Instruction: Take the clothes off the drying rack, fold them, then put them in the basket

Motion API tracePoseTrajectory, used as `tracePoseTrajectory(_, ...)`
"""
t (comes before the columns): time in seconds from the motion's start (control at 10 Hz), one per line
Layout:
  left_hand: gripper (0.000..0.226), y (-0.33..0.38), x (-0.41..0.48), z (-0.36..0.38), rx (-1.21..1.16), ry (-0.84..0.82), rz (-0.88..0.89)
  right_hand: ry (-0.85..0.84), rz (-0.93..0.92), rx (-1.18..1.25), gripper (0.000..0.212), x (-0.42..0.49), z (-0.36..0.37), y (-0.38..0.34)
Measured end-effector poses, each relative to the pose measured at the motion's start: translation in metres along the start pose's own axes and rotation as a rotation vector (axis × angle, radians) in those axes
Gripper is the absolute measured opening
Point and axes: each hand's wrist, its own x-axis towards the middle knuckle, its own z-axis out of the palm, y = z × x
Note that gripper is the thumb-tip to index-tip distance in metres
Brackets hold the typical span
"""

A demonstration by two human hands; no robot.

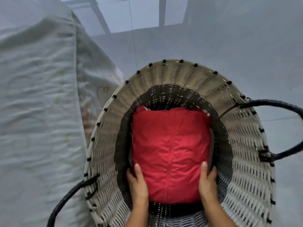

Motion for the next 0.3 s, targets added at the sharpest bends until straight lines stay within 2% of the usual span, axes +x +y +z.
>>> tracePoseTrajectory(0.1,0.066,0.008,-0.009,-0.019,-0.018,-0.012,0.036,-0.019,0.033,0.049,0.067,-0.007,-0.012,-0.006)
tracePoseTrajectory(0.3,0.045,0.034,-0.063,-0.062,-0.148,-0.178,-0.094,-0.021,0.186,0.09,0.05,-0.054,-0.044,-0.012)
